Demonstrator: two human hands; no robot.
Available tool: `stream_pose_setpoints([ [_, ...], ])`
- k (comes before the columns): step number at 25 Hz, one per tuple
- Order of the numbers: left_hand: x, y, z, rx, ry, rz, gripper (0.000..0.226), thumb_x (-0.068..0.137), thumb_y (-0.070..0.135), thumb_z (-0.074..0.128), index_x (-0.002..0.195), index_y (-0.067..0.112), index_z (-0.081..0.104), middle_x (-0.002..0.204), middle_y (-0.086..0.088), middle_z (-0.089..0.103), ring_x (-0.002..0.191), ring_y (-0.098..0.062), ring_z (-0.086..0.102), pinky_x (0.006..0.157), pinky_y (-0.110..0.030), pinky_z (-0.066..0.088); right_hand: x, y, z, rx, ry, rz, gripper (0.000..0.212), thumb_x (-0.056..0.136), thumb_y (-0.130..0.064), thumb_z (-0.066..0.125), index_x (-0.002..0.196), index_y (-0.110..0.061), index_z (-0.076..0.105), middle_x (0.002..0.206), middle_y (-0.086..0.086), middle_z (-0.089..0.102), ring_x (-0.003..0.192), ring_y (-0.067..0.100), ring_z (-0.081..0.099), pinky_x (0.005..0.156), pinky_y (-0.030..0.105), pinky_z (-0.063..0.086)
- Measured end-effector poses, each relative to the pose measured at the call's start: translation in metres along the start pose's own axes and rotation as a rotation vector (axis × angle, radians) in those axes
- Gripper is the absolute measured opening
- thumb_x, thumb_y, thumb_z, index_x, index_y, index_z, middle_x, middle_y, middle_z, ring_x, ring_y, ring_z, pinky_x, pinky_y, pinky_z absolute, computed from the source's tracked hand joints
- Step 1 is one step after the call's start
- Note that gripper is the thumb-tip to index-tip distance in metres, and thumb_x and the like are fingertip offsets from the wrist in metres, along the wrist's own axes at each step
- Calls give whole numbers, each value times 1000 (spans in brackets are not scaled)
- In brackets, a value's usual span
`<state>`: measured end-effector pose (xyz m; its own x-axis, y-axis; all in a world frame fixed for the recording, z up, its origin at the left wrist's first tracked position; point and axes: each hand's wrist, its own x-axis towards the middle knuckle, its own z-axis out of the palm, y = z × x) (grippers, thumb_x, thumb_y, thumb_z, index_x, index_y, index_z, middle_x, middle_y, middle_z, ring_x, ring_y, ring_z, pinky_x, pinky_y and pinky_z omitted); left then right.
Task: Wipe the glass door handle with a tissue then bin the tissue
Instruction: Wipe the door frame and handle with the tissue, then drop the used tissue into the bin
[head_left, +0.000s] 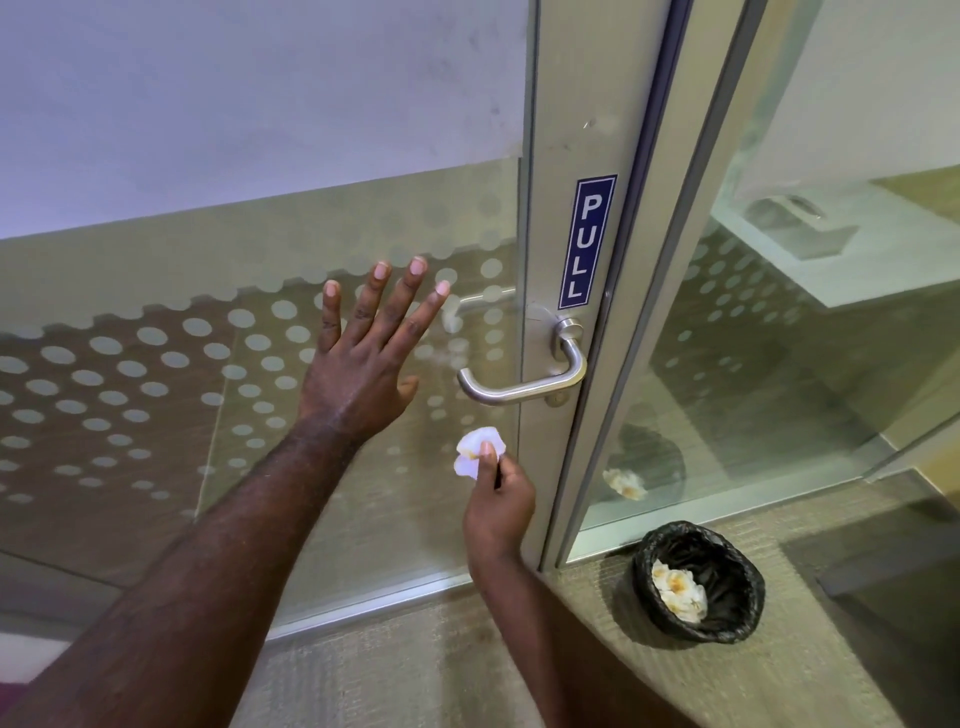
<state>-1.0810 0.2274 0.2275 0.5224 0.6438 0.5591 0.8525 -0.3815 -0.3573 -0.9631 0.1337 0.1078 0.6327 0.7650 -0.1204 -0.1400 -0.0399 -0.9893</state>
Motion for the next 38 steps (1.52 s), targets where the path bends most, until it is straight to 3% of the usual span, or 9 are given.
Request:
stream_pose_setpoints([
  [4, 0, 4, -8, -27, -35, -17, 133, 63, 29, 88, 159, 32, -5, 167, 6, -16, 153, -20, -15, 120, -48, -17, -5, 18, -80, -169, -32, -82, 17, 96, -23, 55, 87, -26, 70, 82, -7, 75, 80, 6, 70, 72, 13, 48],
  [9, -10, 29, -22, -115, -40, -66, 130, 65, 30, 83, 159, 30, -6, 168, 1, -12, 154, -22, -11, 120, -51, -16, 20, 2, -177, -284, 89, -121, 13, 95, -18, 57, 98, -15, 69, 90, -2, 74, 90, 19, 69, 85, 33, 52],
  [13, -35, 93, -34, -212, -39, 35, 132, 57, 27, 82, 160, 28, -1, 167, -3, 7, 155, -26, 2, 122, -54, -5, 43, -14, -236, -289, 212, -182, 16, 94, -11, 57, 94, -22, 68, 76, -26, 69, 79, -13, 64, 72, 1, 42],
  [15, -44, 134, -37, -271, -62, 94, 130, 54, 28, 79, 160, 27, 3, 167, -4, 13, 154, -28, 8, 122, -55, -1, 59, -17, -260, -290, 245, -182, 16, 94, -9, 57, 102, -13, 70, 88, -25, 68, 80, -20, 59, 71, -5, 37],
  [20, -23, 240, -25, -384, -135, 277, 116, 63, 39, 70, 160, 28, 6, 166, -3, 14, 154, -27, 8, 122, -55, -1, 120, -8, -322, -371, 287, -135, 19, 94, -16, 58, 109, -11, 70, 100, 0, 71, 88, 15, 65, 77, 29, 50],
  [23, 21, 298, -2, -416, -182, 348, 110, 69, 45, 68, 160, 28, 9, 167, -3, 13, 154, -27, 11, 122, -55, 2, 170, 0, -359, -426, 272, -140, 17, 94, -20, 58, 106, -17, 70, 91, -2, 72, 74, 7, 64, 65, 20, 49],
  [27, 73, 364, 43, -363, -304, 476, 109, 69, 51, 70, 159, 27, 14, 167, -6, 17, 153, -28, 15, 119, -59, 9, 230, 15, -399, -482, 222, -137, 19, 93, -12, 60, 108, -13, 71, 97, -6, 69, 81, 7, 63, 65, 1, 41],
  [33, 133, 415, 95, -309, -360, 539, 107, 71, 55, 66, 160, 27, 13, 168, -6, 15, 153, -29, 11, 119, -60, 5, 287, 51, -438, -610, 70, -92, 20, 86, -15, 69, 104, -23, 64, 91, -10, 69, 80, 8, 65, 68, 23, 49],
  [38, 145, 442, 120, -339, -402, 586, 107, 71, 55, 66, 160, 28, 13, 167, -5, 16, 154, -27, 9, 120, -58, -2, 304, 81, -449, -778, -89, -101, 18, 83, -10, 69, 98, -17, 62, 83, 2, 68, 75, 20, 63, 66, 26, 44],
])
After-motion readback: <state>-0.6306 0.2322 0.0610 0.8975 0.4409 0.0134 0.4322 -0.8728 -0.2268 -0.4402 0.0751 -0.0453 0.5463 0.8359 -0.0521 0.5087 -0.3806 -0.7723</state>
